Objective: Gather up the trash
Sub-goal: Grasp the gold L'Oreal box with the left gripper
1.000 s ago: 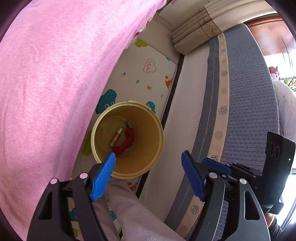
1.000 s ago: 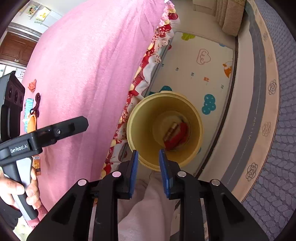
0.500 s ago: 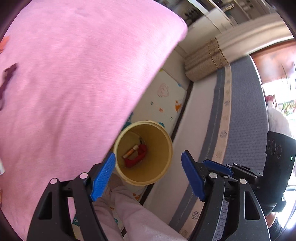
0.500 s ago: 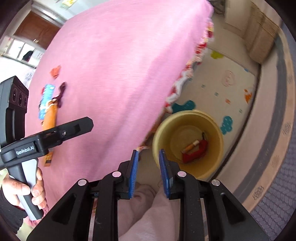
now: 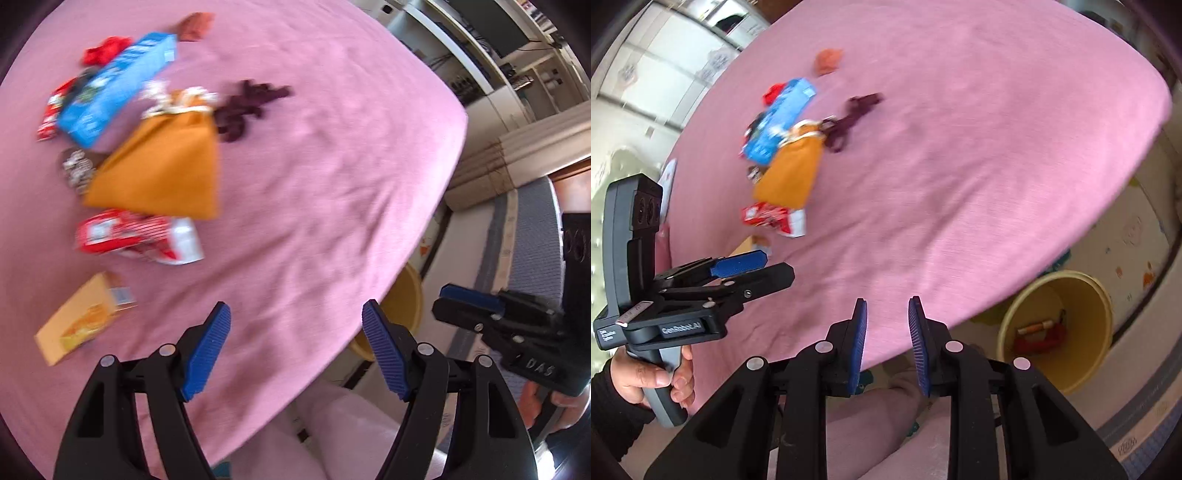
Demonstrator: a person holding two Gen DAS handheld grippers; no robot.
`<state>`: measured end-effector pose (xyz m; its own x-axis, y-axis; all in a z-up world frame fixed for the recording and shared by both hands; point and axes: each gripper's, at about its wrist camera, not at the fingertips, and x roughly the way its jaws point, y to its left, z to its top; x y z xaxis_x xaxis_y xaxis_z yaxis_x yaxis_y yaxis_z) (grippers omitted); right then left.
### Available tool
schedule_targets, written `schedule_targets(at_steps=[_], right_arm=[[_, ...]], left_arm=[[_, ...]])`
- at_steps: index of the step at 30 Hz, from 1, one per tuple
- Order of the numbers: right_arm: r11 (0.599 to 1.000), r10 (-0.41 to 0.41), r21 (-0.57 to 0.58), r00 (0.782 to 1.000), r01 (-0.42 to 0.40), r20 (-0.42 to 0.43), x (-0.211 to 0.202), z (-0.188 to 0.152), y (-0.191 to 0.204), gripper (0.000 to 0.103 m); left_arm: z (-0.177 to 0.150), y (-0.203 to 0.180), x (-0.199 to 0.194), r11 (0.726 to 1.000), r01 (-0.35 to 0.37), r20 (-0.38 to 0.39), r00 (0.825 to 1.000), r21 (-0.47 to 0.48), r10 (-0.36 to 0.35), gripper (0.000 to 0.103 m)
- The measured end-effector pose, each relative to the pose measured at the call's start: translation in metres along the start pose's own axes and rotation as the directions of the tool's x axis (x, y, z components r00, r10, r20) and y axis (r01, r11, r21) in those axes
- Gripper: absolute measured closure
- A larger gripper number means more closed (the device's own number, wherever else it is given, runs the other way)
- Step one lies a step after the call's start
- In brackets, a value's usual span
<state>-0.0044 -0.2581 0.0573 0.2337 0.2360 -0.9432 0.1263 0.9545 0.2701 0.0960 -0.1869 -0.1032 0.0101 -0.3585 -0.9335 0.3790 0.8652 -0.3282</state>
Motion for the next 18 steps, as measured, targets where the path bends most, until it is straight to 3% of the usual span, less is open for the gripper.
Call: schedule_targets(at_steps=[11, 18], right_arm=[[0.99, 0.014, -0.136, 0.998, -0.022, -0.058, 0.055, 0.022, 0.093, 0.079], [0.99, 0.02, -0.137, 0.998, -0.029, -0.065, 0.069, 0.03, 0.116, 0.079]], left_arm=[[-0.023, 0.117, -0.026, 0.989, -0.14, 0.017, 0.99, 0.039, 0.139, 0.03], [-0.024, 0.138, -0.011, 0.987, -0.107, -0.035, 0.993, 0.118, 0.112, 0.028]])
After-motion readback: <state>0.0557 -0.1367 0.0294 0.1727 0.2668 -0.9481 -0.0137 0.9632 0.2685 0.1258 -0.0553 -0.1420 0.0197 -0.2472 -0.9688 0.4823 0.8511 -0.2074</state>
